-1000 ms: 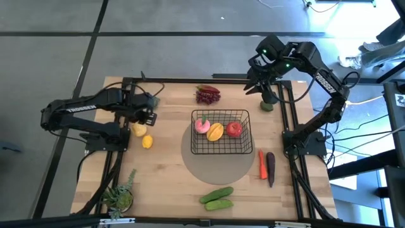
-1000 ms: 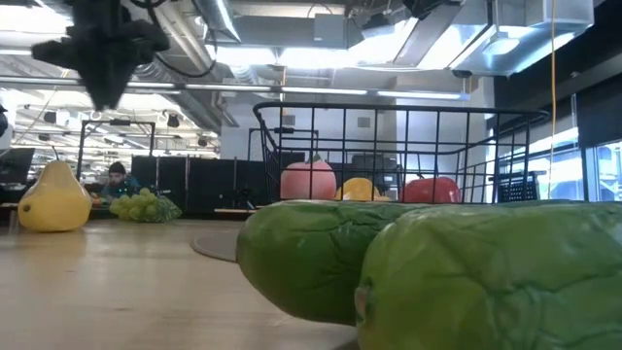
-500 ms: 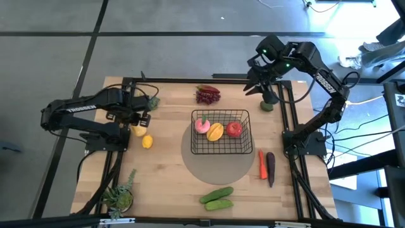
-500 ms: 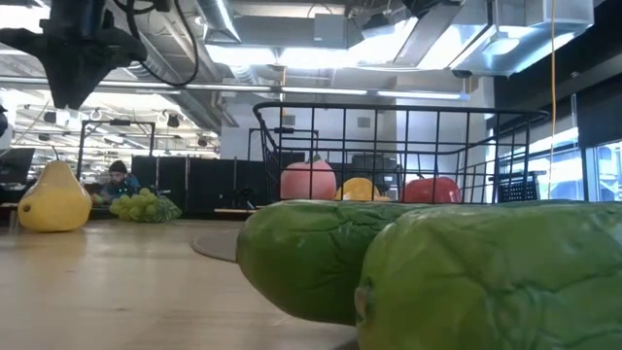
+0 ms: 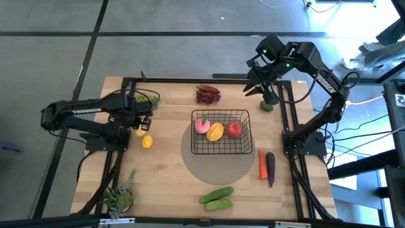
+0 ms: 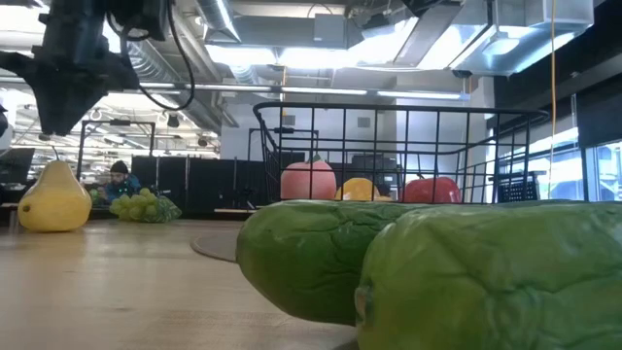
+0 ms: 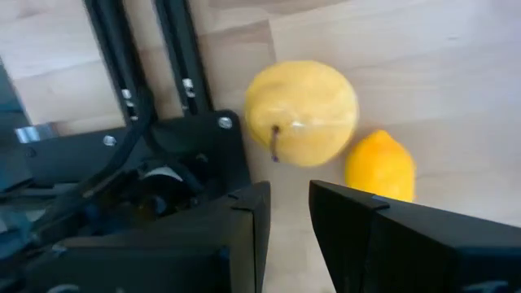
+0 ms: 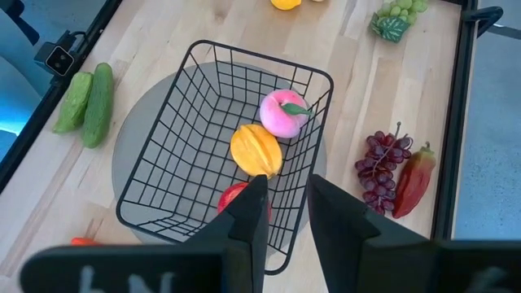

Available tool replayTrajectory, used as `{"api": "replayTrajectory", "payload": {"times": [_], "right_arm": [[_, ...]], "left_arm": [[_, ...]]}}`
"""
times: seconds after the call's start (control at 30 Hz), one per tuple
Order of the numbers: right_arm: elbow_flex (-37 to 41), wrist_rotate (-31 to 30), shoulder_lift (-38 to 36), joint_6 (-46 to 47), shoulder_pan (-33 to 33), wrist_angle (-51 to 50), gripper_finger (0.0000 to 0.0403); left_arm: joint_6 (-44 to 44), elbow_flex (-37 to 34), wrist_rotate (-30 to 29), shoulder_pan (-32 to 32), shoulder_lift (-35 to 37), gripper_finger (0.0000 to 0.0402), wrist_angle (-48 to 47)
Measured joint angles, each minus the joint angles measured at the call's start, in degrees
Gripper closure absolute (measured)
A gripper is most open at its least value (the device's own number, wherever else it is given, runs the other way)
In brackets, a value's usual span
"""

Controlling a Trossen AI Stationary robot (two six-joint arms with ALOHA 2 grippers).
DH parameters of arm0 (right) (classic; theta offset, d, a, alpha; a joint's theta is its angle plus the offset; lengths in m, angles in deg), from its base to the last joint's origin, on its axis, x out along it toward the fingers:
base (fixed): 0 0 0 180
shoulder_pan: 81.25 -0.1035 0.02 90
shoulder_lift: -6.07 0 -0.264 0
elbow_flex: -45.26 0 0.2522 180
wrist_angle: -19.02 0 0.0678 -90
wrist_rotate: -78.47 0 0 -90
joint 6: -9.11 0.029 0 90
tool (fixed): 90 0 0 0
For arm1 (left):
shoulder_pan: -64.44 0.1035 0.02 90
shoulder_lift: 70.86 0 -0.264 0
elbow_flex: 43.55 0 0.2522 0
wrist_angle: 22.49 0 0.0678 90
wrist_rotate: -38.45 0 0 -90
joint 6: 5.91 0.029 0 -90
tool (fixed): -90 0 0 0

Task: Build produce basket
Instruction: Put the yellow pear into the black wire basket

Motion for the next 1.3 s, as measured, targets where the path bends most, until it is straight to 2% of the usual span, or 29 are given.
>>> {"api": "replayTrajectory", "payload": {"times": [0.53,1.3], "right_arm": [[0.0,0.0,0.0,0.0,0.0,0.0,0.032],[0.0,0.0,0.0,0.0,0.0,0.8,0.032]], "left_arm": [[1.6,-5.1,-3.2,0.0,0.0,0.0327,4.8],[4.4,-6.1,-4.6,0.0,0.0,0.0399,5.6]]}}
